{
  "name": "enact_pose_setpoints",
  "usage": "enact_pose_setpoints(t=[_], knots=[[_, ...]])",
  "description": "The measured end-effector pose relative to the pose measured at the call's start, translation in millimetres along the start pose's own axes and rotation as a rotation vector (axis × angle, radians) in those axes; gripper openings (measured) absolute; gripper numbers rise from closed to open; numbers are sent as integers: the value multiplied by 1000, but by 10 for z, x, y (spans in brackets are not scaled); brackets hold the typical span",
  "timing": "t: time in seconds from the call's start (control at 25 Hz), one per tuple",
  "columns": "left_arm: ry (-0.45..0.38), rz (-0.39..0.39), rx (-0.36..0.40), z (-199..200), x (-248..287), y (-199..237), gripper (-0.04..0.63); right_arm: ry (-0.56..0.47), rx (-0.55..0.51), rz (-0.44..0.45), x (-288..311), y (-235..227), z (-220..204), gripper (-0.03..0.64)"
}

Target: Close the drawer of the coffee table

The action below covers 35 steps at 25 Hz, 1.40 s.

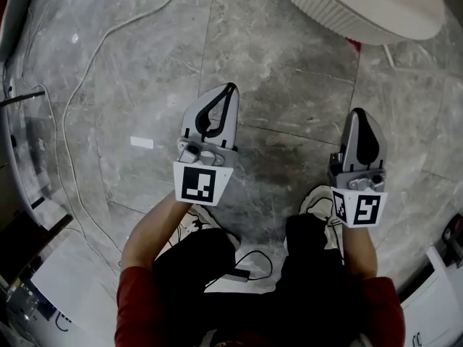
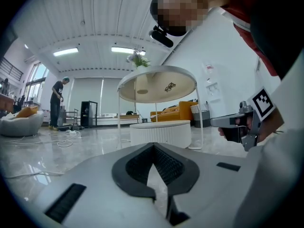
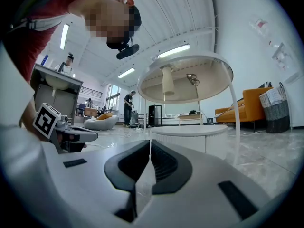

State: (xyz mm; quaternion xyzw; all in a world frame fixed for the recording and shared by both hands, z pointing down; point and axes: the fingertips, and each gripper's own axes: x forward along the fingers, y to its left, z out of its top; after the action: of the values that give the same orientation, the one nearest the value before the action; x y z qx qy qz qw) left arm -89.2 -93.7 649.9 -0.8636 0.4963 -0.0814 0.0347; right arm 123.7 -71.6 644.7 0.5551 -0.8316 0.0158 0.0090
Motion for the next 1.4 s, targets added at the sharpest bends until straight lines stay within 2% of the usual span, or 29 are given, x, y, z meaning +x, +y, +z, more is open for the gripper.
enact_pose_setpoints(t=[0.16,0.32,0.44,0.56,0.68,0.8,0.88,1.0,1.2,1.28,1.4], knots=[[10,-55,45,374,-61,50,14,-10,27,-61,-78,68,365,23],[52,-44,51,871,-215,161,14,17,30,-66,-110,196,887,23],[108,-40,26,1337,-446,227,14,69,10,-70,-177,248,1405,23],[155,2,-9,1955,-707,332,14,124,16,-85,-279,248,2061,23],[178,40,-37,2759,-939,404,14,161,50,-115,-381,212,2854,23],[237,68,-49,3522,-1124,486,14,170,76,-161,-387,113,3690,23],[276,119,-96,4001,-1220,604,14,161,79,-178,-340,43,4282,23],[254,195,-166,4840,-1345,786,14,129,57,-176,-267,-10,5242,23],[184,264,-174,6038,-1531,1045,14,67,30,-172,-277,40,6658,23],[124,298,-162,6411,-1532,1184,14,48,14,-179,-256,52,7062,23],[41,306,-145,6981,-1473,1331,14,23,-4,-180,-212,110,7422,23]])
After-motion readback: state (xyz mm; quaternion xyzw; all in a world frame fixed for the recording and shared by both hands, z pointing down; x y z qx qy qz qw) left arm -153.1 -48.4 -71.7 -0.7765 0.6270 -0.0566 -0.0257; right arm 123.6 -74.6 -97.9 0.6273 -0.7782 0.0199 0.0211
